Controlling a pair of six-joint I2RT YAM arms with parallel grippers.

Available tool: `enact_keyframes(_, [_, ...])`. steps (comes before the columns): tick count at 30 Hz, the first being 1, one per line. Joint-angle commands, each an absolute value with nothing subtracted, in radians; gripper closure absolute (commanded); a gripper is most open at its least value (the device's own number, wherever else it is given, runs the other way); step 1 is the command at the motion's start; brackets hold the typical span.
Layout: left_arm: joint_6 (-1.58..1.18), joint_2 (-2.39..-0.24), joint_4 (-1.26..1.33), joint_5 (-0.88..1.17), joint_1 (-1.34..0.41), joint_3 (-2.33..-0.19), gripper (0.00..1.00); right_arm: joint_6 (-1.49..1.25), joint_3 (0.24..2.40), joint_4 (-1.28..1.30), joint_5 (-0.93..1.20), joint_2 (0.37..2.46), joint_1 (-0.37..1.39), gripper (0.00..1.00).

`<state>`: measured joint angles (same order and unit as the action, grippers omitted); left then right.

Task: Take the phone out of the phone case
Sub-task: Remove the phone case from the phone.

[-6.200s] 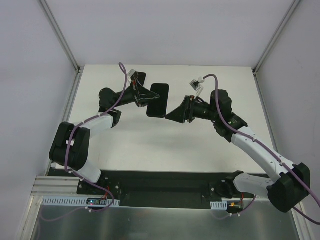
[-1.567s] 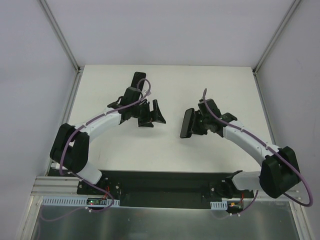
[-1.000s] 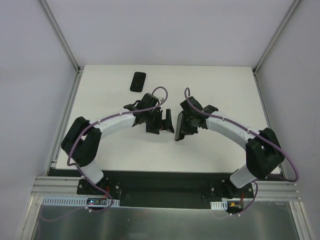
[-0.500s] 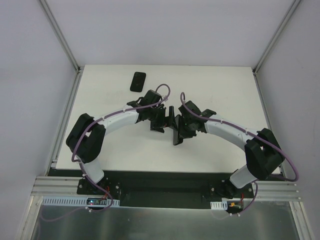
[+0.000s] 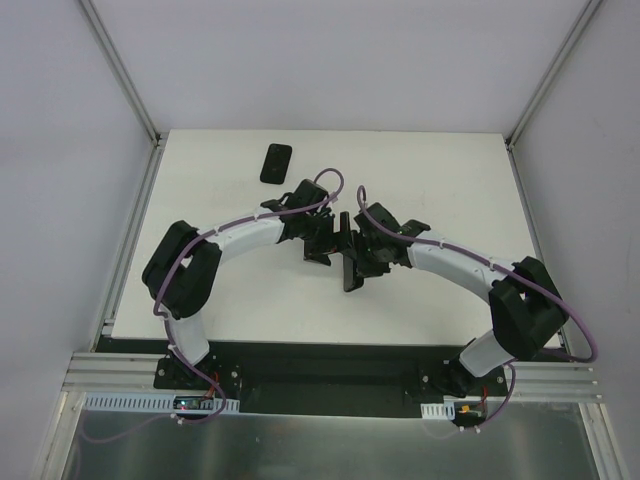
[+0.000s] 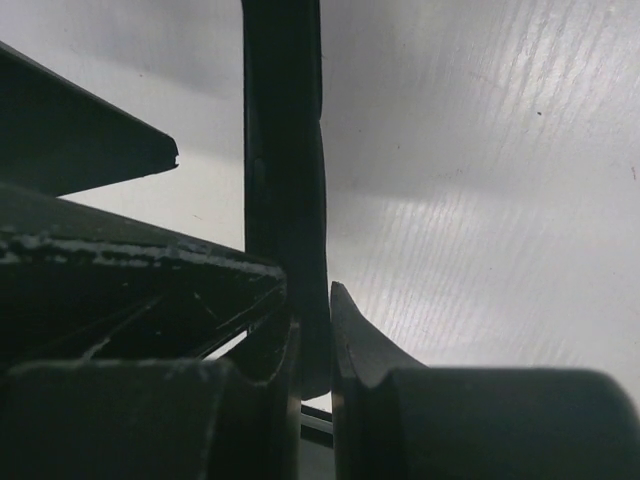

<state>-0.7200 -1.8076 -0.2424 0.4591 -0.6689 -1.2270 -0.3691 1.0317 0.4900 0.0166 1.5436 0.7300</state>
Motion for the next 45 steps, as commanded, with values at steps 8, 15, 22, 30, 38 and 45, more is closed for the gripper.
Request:
enact_keyframes(8, [-0.755, -1.835, -0.287, 0.295, -0.693, -1.279, 0.27, -0.350, 1.078, 0.471, 0.025, 1.529, 0.765, 0.99])
enact_keyframes(15, [-0.738, -1.885, -0.448, 0.085, -0.730, -1.359, 0.34, -0.342, 1.097, 0.483, 0.006, 1.517, 0.781, 0.98])
enact_keyframes(22, [-0.723, -1.927, -0.515, 0.011, -0.758, -1.399, 0.37, -0.348, 1.108, 0.480, 0.006, 1.500, 0.788, 0.99])
enact_keyframes(30, [-0.723, -1.934, -0.551, -0.035, -0.769, -1.370, 0.43, -0.354, 1.086, 0.457, -0.023, 1.465, 0.788, 0.99])
enact_keyframes(38, [-0.733, -1.861, -0.558, -0.032, -0.769, -1.261, 0.46, -0.373, 1.029, 0.352, 0.063, 1.485, 0.788, 0.98])
enact_keyframes(45, [-0.738, -1.802, -0.557, -0.002, -0.769, -1.206, 0.46, -0.394, 1.008, 0.239, 0.140, 1.549, 0.801, 0.99])
